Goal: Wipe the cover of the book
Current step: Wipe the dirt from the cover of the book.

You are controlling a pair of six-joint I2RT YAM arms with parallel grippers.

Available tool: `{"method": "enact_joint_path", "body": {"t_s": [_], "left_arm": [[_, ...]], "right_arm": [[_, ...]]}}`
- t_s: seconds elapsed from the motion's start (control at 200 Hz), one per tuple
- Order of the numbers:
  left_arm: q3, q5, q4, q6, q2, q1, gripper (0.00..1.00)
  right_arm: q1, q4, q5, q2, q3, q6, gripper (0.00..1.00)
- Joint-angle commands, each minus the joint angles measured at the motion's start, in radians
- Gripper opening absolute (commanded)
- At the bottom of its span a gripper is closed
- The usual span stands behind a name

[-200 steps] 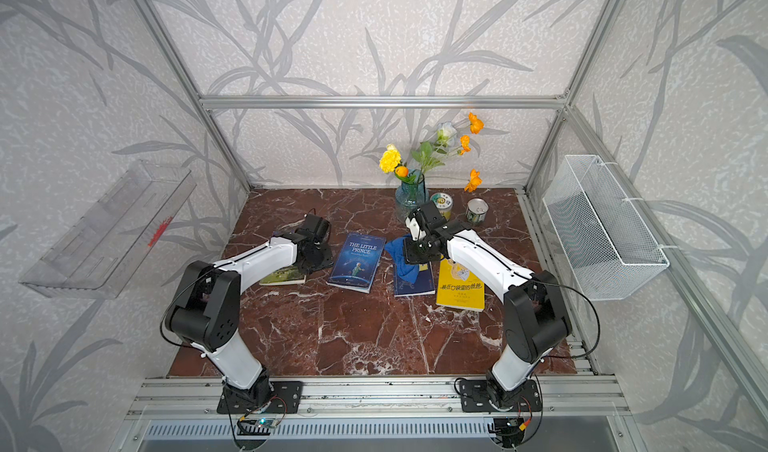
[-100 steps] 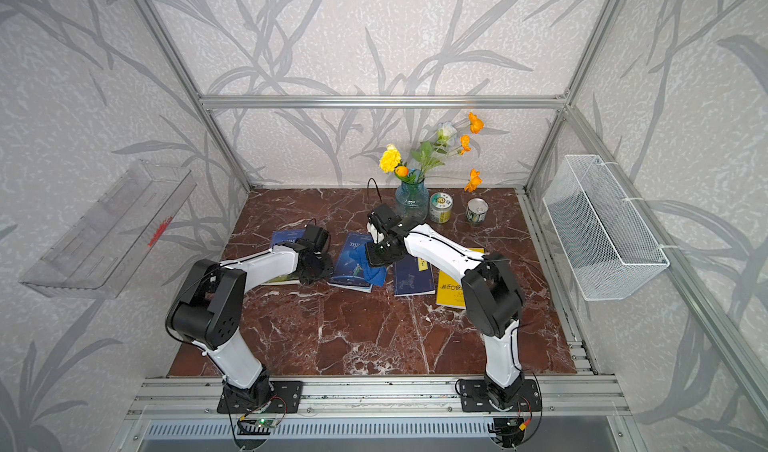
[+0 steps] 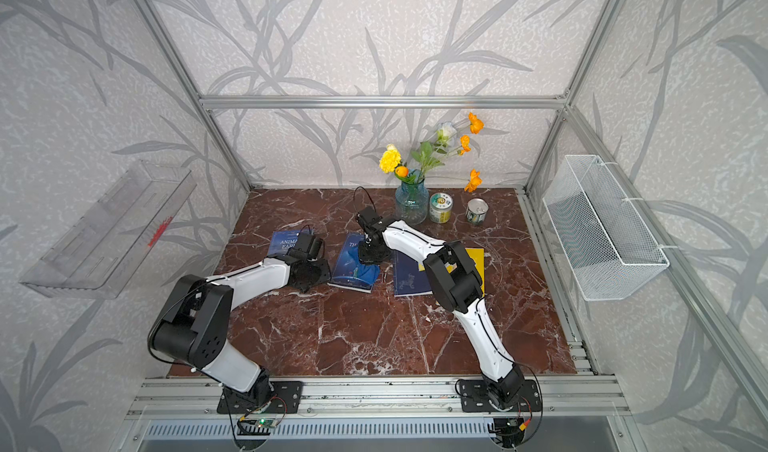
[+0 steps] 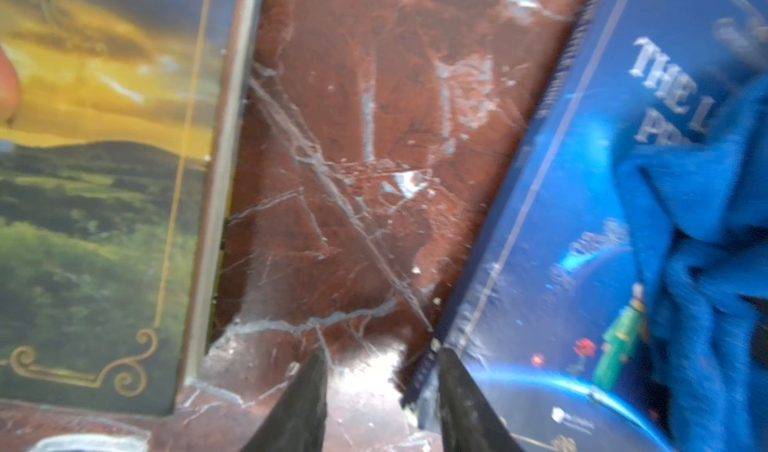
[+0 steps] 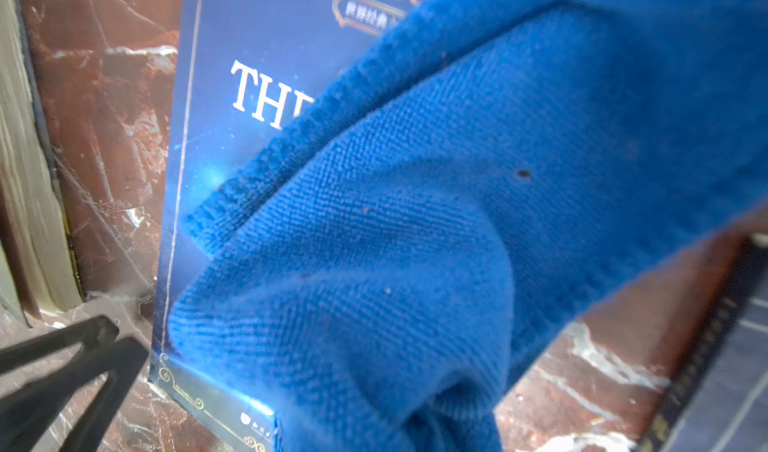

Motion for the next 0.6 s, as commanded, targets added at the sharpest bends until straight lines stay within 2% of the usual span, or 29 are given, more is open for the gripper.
{"method": "enact_joint_path", "body": {"t_s": [0.0, 0.115, 0.245, 0.395, 0.595], "left_arm": [[-0.027, 0.075, 0.074, 0.000, -0.036, 0.003, 0.47], [-0.026, 0.135, 0.108, 0.014, -0.025, 0.002, 0.48], [0.006, 0.097, 0.065, 0.022, 0.020, 0.002, 0.47], [0.068, 0.060, -0.019, 0.020, 0.097, 0.002, 0.40], [0.079, 0.051, -0.033, 0.012, 0.120, 0.002, 0.30]], "right_arm": [[0.010, -0.110, 0.068, 0.022, -0.075, 0.007, 0.09], [0.010, -0.087, 0.069, -0.007, -0.115, 0.006, 0.09], [0.010, -0.069, 0.067, -0.032, -0.145, 0.004, 0.09], [0.014, -0.083, 0.079, -0.059, -0.152, -0.003, 0.09], [0.041, -0.073, 0.091, -0.074, -0.142, 0.007, 0.10]]}}
